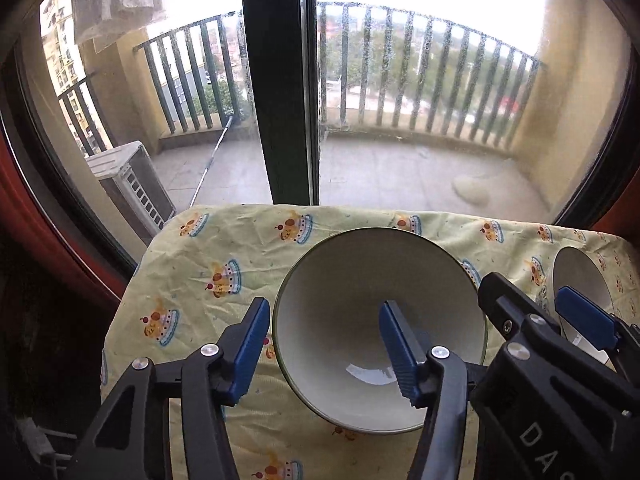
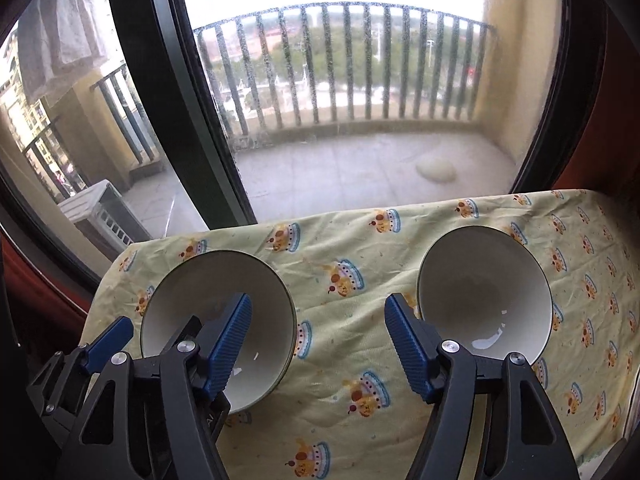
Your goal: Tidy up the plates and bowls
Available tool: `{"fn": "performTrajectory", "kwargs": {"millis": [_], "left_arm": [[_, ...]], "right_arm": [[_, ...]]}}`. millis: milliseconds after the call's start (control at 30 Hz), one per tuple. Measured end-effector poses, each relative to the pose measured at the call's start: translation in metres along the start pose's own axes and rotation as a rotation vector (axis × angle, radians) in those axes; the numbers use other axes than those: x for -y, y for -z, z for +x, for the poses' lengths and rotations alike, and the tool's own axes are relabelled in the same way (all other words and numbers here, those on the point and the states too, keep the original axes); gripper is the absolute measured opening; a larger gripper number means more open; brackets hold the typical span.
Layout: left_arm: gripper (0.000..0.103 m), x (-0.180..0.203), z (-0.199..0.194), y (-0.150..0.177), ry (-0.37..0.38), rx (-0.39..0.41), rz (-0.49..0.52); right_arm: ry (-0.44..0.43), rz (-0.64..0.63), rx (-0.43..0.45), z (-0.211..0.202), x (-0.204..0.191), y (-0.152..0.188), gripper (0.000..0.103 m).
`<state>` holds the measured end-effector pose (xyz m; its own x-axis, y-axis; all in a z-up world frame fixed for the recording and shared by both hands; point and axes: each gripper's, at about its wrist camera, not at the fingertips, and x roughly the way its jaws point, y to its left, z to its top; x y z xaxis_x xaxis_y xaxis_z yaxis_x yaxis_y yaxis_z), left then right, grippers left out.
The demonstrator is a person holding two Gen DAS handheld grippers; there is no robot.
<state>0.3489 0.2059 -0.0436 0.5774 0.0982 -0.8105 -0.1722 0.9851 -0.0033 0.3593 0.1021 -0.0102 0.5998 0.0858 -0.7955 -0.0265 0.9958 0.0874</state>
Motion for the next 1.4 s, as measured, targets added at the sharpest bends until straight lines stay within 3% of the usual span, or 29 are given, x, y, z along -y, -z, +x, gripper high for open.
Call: {"fn": "performTrajectory", "kwargs": {"millis": [267,367,433,500,833,1400], "left_arm": [[0.042,-0.005,0.028,-0.002,0.004,-0.032,-0.005],[0.034,-0.007,0.033,-0.003,0.0,-0.038,-0.01],[0.022,-0.011,0.033,-0.003,-0.003,-0.033,-0.03],[0.022,-0.013,0.032,-0.003,0.008,-0.041,-0.045],[0.022,-0.008,0.025,0.001,0.013,-0.055,-0.029],[0.022,0.037,-0.025,0.038,0.021,-0.054,-0.01]], "right_arm": [[-0.005,0.007,-0.046,0.034,-0.01,-0.002,0.055],[0.0,0.014,-0.053,0.043,-0.012,-0.003,0.041],[-0.018,0.02,-0.058,0.047,-0.014,-0.004,0.03],[-0.034,0.015,-0.058,0.048,-0.018,-0.005,0.022],[-0.022,0.0,-0.069,0.043,-0.018,-0.002,0.022],[-0.013,0.016,-0.083,-0.01,0.034,0.028,0.022]]}}
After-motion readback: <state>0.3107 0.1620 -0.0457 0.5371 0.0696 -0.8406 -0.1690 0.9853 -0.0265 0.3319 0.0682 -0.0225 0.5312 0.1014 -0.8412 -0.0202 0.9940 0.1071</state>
